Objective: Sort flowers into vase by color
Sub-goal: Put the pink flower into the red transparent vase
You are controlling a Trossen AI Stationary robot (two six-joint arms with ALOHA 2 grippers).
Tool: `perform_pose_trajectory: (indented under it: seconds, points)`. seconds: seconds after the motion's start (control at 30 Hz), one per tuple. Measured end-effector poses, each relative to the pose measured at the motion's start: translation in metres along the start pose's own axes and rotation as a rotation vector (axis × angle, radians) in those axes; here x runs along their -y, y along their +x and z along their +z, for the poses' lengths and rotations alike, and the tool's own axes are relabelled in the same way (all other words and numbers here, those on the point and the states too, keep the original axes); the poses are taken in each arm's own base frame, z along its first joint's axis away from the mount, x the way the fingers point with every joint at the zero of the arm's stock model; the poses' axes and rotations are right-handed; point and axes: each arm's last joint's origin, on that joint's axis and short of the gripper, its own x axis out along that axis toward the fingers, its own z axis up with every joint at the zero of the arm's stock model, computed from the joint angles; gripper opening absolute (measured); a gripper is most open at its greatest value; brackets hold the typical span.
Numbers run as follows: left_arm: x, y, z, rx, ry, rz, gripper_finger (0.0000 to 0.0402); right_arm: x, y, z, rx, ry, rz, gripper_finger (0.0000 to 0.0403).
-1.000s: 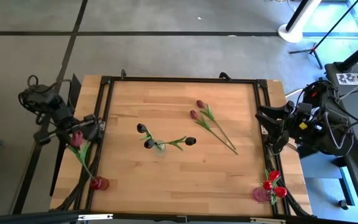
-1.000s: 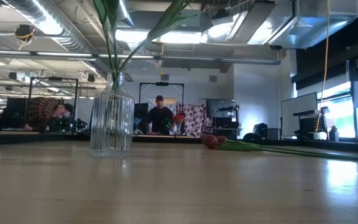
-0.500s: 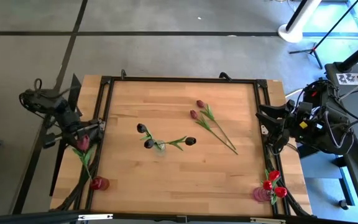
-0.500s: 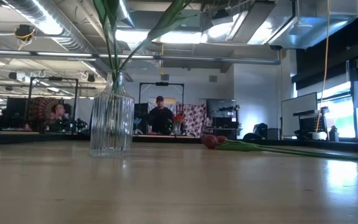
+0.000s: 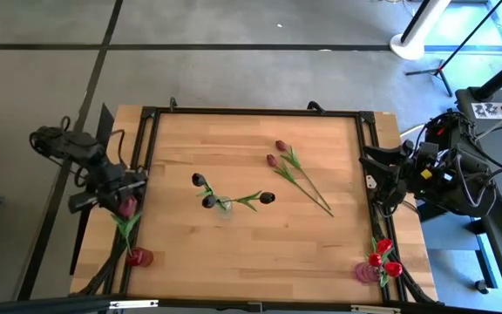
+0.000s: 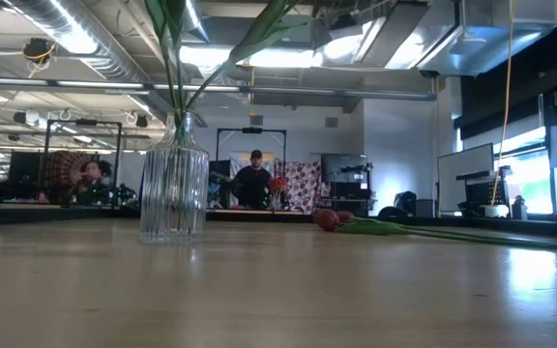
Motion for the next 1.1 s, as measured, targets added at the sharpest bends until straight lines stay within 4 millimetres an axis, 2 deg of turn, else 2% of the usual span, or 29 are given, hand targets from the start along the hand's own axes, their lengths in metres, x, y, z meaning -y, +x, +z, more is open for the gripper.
perform_pose_trajectory:
  seconds: [0.2,0.37,0.63,0.87,1.1]
  points:
    - [0.0008,0.0025,-0.0040,-0.039,-0.130,-0.035,0.0002,0.0000,0.0000,-0.0001,0.000,0.007,0.000,0.0202]
    - [0.0029,0.0031,-0.0039,-0.043,-0.158,-0.055,0.0009,0.0004,0.0000,-0.0001,0.006,-0.002,-0.007,0.0202]
    - [0.0022,0.0033,-0.0030,-0.016,-0.222,-0.018,0.0062,0.0007,0.0000,-0.0001,0.010,-0.006,-0.012,0.0202]
    - [0.0008,0.0032,-0.0061,-0.047,-0.384,-0.001,0.0108,0.0045,-0.0003,0.0027,0.011,-0.004,-0.013,0.0202]
    - [-0.0010,0.0029,-0.0105,-0.089,-0.564,0.026,0.0137,0.0092,-0.0006,0.0048,0.011,-0.016,-0.014,0.0202]
